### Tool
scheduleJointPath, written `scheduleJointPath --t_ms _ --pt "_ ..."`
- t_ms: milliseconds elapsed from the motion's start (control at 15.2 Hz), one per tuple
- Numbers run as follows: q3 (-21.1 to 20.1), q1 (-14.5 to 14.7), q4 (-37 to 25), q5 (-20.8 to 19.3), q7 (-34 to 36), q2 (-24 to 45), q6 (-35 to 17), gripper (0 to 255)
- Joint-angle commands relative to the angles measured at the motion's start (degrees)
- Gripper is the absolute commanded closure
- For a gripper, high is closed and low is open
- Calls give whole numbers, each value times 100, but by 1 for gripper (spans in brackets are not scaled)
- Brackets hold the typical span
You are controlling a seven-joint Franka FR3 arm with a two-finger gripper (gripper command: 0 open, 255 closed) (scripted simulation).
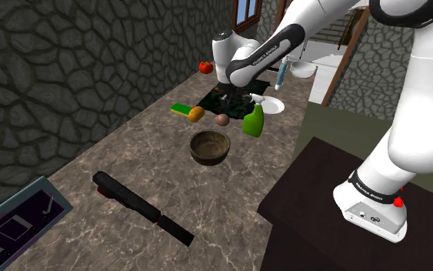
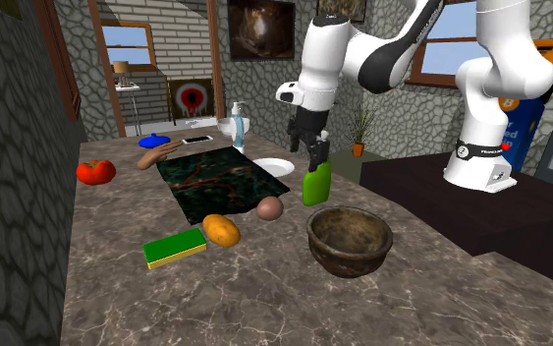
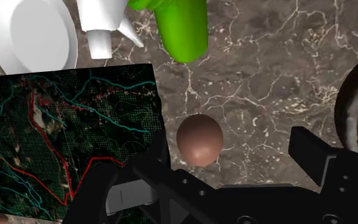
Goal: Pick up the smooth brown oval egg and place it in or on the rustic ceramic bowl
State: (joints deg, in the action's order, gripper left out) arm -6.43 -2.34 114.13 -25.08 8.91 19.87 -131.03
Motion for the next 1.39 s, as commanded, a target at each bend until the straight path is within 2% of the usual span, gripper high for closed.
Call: scheduleJointPath --t_ms 0,660,1320 --pt "58 77 -390 -191 68 465 4 0" --pt "386 402 -2752 -716 -39 2799 275 0" --pt "478 323 -2880 -801 -8 3204 -34 0"
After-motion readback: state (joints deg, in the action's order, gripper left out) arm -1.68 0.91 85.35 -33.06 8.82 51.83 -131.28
